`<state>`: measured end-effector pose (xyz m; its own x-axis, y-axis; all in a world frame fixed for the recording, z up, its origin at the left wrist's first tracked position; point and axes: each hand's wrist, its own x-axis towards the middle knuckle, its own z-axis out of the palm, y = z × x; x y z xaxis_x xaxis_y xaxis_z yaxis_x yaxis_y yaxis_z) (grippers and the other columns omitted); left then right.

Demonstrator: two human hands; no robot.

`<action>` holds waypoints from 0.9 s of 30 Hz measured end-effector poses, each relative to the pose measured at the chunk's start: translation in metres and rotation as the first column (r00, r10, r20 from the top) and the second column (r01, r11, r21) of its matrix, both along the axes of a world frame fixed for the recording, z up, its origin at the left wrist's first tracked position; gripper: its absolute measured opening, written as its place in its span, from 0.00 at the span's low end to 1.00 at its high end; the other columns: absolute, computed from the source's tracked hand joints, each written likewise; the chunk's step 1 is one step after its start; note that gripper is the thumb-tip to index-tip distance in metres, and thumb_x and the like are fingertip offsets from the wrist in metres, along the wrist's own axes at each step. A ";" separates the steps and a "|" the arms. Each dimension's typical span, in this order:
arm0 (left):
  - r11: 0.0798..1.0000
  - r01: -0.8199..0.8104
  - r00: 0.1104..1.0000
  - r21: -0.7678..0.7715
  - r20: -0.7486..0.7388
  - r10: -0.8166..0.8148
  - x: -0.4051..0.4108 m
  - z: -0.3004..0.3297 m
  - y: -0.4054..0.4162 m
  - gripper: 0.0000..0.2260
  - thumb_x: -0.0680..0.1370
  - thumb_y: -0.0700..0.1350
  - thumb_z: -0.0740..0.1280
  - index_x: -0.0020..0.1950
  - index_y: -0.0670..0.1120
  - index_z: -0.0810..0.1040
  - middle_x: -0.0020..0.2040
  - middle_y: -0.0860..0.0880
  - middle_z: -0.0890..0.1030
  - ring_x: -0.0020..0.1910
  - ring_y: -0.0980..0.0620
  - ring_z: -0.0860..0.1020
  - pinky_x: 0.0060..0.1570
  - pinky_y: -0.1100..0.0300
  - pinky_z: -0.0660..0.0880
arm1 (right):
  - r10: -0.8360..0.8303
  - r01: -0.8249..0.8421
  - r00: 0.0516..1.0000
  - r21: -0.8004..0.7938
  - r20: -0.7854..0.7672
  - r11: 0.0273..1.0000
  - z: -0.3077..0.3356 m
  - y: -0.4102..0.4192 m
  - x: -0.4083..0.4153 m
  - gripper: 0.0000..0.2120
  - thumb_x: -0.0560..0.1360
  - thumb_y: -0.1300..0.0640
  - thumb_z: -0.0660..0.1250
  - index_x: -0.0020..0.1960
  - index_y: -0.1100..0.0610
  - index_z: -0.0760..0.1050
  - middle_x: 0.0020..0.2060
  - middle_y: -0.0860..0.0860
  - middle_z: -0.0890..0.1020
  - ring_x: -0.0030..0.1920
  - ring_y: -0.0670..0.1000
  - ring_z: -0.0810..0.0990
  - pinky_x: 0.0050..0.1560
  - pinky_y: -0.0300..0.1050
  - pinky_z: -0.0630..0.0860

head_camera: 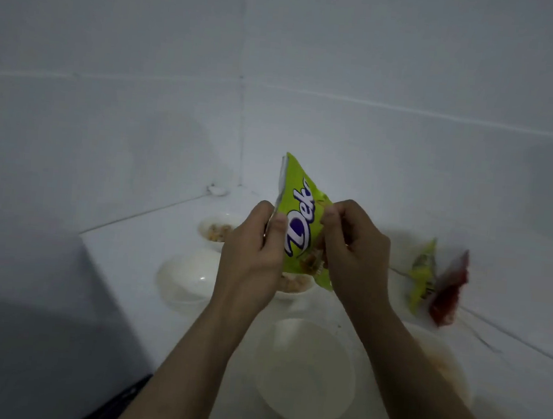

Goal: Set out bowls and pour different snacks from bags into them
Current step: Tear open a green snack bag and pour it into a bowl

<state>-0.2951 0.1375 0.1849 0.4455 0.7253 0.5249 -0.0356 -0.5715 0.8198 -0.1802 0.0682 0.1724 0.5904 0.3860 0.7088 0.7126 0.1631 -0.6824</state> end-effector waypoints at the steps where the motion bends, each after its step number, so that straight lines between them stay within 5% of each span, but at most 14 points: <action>1: 0.999 -0.040 0.999 0.008 -0.011 0.040 -0.012 0.000 0.007 0.16 0.83 0.49 0.59 0.37 0.45 0.62 0.28 0.55 0.70 0.28 0.59 0.66 0.27 0.65 0.62 | 0.028 -0.028 1.000 -0.016 -0.003 0.999 -0.001 0.011 -0.008 0.14 0.82 0.54 0.61 0.41 0.61 0.73 0.28 0.55 0.79 0.29 0.54 0.77 0.31 0.51 0.74; 10: 0.952 -0.304 0.951 -0.036 -0.076 0.301 -0.091 -0.009 0.103 0.16 0.82 0.48 0.59 0.36 0.46 0.60 0.30 0.52 0.67 0.30 0.55 0.64 0.31 0.60 0.62 | 0.195 -0.194 0.981 -0.096 -0.007 0.976 -0.014 0.117 -0.061 0.12 0.81 0.55 0.62 0.40 0.59 0.73 0.27 0.57 0.77 0.28 0.57 0.74 0.31 0.56 0.75; 16: 0.899 -0.418 0.860 0.132 -0.263 0.438 -0.115 -0.019 0.211 0.16 0.80 0.47 0.58 0.34 0.47 0.60 0.29 0.50 0.70 0.30 0.48 0.68 0.31 0.55 0.63 | 0.195 -0.199 0.980 -0.212 -0.040 0.957 -0.022 0.210 -0.070 0.13 0.81 0.55 0.61 0.40 0.59 0.73 0.27 0.55 0.79 0.27 0.50 0.75 0.33 0.51 0.76; 24: 0.963 -0.229 0.796 0.142 -0.541 0.270 -0.110 -0.050 0.375 0.14 0.81 0.49 0.56 0.38 0.45 0.67 0.37 0.47 0.78 0.40 0.45 0.79 0.35 0.50 0.75 | 0.105 -0.179 0.960 -0.282 -0.259 0.942 -0.045 0.349 -0.083 0.13 0.82 0.54 0.60 0.41 0.58 0.75 0.28 0.51 0.81 0.24 0.46 0.74 0.26 0.36 0.73; 27: 0.984 -0.148 0.746 0.099 -0.642 0.177 -0.106 -0.074 0.406 0.14 0.82 0.50 0.56 0.38 0.47 0.68 0.39 0.48 0.78 0.39 0.47 0.78 0.37 0.51 0.77 | 0.047 -0.158 0.948 -0.337 -0.314 0.928 -0.063 0.382 -0.095 0.13 0.82 0.54 0.60 0.42 0.58 0.76 0.29 0.52 0.82 0.26 0.48 0.75 0.27 0.39 0.76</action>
